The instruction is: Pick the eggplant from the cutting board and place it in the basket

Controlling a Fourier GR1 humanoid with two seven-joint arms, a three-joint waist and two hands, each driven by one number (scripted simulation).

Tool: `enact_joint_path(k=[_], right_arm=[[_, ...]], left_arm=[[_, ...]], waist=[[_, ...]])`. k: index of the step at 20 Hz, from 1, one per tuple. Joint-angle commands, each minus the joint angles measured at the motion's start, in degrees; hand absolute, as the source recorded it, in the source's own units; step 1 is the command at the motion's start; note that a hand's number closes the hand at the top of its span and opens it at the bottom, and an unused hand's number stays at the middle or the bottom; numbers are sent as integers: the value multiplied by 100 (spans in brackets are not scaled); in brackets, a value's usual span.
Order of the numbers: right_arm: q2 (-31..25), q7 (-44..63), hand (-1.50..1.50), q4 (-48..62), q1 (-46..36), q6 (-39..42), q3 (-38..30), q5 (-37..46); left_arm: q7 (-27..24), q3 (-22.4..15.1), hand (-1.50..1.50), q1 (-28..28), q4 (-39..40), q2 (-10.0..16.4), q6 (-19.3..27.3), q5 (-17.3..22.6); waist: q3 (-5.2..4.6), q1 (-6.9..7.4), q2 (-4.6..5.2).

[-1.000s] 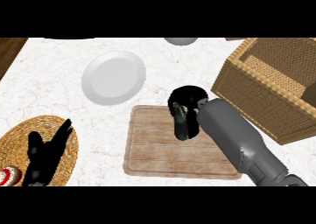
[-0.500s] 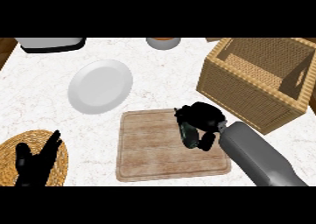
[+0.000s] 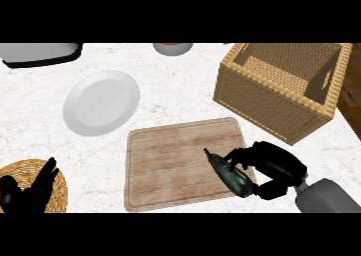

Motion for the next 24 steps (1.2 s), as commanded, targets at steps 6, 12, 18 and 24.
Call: enact_joint_path(k=[6, 12, 18, 24], right_arm=[[-1130, -311, 150, -1874, 900, 1288, -2003, -2895], [-2258, 807, 150, -2397, 980, 1969, -3794, -4575], [-3021, 2603, 150, -2598, 667, 2300, -4894, -6346], [-3603, 3841, 150, -2071, -199, 2282, -5025, -7050]], left_arm=[[177, -127, 0, 62, 59, -146, 43, -32], [93, -204, 0, 62, 190, -66, -210, -35], [81, -304, 0, -411, 468, -128, -151, -239], [77, -437, 0, -567, 439, -182, -337, -269]], waist=[[-102, -2, 71], [-104, 332, 134], [-91, 662, 191], [-77, 943, 233]])
